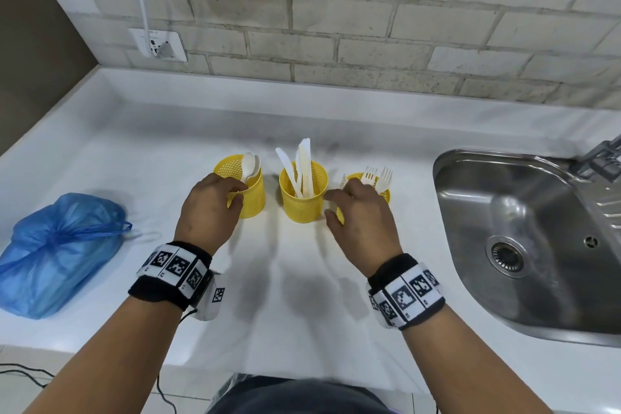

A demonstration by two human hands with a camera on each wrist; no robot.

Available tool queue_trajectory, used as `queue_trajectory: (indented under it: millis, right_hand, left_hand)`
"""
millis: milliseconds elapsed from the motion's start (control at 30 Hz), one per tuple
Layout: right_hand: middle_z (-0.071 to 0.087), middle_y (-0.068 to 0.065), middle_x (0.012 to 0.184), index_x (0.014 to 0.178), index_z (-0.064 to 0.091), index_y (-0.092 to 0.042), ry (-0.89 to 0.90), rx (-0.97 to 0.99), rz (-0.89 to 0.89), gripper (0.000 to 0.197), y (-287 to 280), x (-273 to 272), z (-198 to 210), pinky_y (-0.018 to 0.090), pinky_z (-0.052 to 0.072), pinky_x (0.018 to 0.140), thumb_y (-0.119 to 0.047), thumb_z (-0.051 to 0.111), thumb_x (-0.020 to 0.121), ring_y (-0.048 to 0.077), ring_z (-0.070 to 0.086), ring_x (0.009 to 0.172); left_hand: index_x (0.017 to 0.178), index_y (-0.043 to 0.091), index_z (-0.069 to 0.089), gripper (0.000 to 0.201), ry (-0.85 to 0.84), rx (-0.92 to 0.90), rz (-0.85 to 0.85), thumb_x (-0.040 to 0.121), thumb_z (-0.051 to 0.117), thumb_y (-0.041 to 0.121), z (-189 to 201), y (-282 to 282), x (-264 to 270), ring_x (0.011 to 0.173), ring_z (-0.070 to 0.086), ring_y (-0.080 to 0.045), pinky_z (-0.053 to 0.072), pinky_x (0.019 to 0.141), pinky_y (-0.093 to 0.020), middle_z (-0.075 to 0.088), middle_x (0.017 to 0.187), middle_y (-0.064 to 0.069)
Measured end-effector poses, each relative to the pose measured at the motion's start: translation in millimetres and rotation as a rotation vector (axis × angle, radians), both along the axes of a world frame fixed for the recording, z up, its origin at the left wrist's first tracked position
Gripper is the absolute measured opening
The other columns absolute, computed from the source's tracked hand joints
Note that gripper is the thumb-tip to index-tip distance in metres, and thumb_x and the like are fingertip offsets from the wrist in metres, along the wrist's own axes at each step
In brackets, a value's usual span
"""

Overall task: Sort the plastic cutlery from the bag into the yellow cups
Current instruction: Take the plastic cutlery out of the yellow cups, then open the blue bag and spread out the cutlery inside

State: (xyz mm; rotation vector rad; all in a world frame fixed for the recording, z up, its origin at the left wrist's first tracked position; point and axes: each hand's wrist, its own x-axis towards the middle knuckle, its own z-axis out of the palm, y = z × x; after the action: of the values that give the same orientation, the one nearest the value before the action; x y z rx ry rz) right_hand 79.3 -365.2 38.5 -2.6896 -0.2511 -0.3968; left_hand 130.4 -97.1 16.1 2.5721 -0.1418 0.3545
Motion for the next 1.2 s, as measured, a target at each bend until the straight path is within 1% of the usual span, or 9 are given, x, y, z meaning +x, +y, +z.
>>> queue_trajectory:
  millis: [167,367,533,633,733,833,933,1000,1200]
  right_hand:
    - [0.057,0.002,0.086,0.088,0.078,-0.025,-0.050,-0.224,-0.044,0.014,24,21,-3,0.041,0.040,0.070,-0.014,0.079,0.079,0.033,0.055,0.084]
    - [0.057,0.001,0.077,0.073,0.072,-0.024,-0.054,-0.278,-0.037,0.017,31,34,-4,0.039,0.033,0.067,-0.009,0.080,0.074,0.031,0.053,0.074]
    - [0.062,0.000,0.083,0.087,0.076,-0.024,-0.065,-0.219,-0.063,0.016,34,29,1,0.041,0.039,0.070,-0.014,0.079,0.075,0.032,0.057,0.080]
    - [0.062,0.002,0.087,0.092,0.076,-0.022,-0.126,-0.075,-0.034,0.013,33,18,6,0.041,0.043,0.072,-0.017,0.076,0.080,0.033,0.059,0.083]
    - [0.061,0.002,0.092,0.098,0.075,-0.019,-0.090,0.109,0.086,0.013,32,3,7,0.042,0.048,0.076,-0.018,0.070,0.086,0.030,0.058,0.087]
    - [0.059,-0.004,0.095,0.101,0.073,-0.019,-0.001,0.292,0.196,0.012,36,-14,3,0.036,0.049,0.078,-0.016,0.069,0.090,0.018,0.055,0.088]
    - [0.058,-0.010,0.094,0.104,0.072,-0.024,0.107,0.369,0.274,0.015,47,-29,-3,0.024,0.049,0.074,-0.016,0.068,0.092,0.005,0.053,0.080]
    - [0.058,-0.013,0.093,0.105,0.071,-0.027,0.193,0.388,0.315,0.017,59,-37,-10,0.018,0.047,0.073,-0.016,0.068,0.093,0.005,0.055,0.077]
    - [0.057,-0.013,0.100,0.114,0.065,-0.032,0.465,0.314,0.452,0.022,115,-42,-35,0.021,0.049,0.077,-0.024,0.065,0.094,0.011,0.060,0.079]
  left_hand:
    - [0.103,0.015,0.078,0.019,-0.018,-0.009,-0.002,0.087,0.072,0.006,-1,1,2,0.082,0.066,-0.031,0.055,0.078,-0.038,0.067,0.094,-0.009]
    - [0.101,0.018,0.079,0.020,0.005,-0.030,0.021,0.086,0.072,0.007,1,2,8,0.081,0.066,-0.029,0.055,0.078,-0.039,0.066,0.094,-0.008]
    - [0.111,0.022,0.075,0.026,0.004,-0.046,0.060,0.086,0.073,0.015,9,3,1,0.083,0.067,-0.028,0.055,0.078,-0.037,0.064,0.108,-0.006]
    - [0.117,0.023,0.071,0.030,-0.042,-0.065,0.081,0.087,0.075,0.020,17,6,-19,0.075,0.064,-0.018,0.052,0.074,-0.032,0.061,0.111,-0.003]
    - [0.119,0.026,0.068,0.034,-0.038,-0.085,0.054,0.087,0.076,0.022,21,16,-51,0.073,0.060,-0.010,0.052,0.071,-0.030,0.059,0.109,0.003]
    - [0.119,0.032,0.066,0.034,0.039,-0.114,0.064,0.087,0.076,0.024,15,35,-89,0.079,0.062,-0.004,0.053,0.071,-0.029,0.058,0.107,0.012]
    - [0.117,0.036,0.066,0.033,0.129,-0.118,0.121,0.088,0.076,0.026,5,62,-125,0.081,0.061,0.001,0.055,0.071,-0.029,0.057,0.104,0.017]
    - [0.114,0.037,0.067,0.030,0.173,-0.131,0.180,0.087,0.077,0.026,-2,83,-145,0.080,0.062,0.001,0.056,0.069,-0.029,0.057,0.102,0.018]
    - [0.108,0.036,0.069,0.030,0.241,-0.176,0.382,0.085,0.080,0.021,-23,157,-186,0.077,0.064,-0.002,0.055,0.068,-0.032,0.060,0.100,0.016]
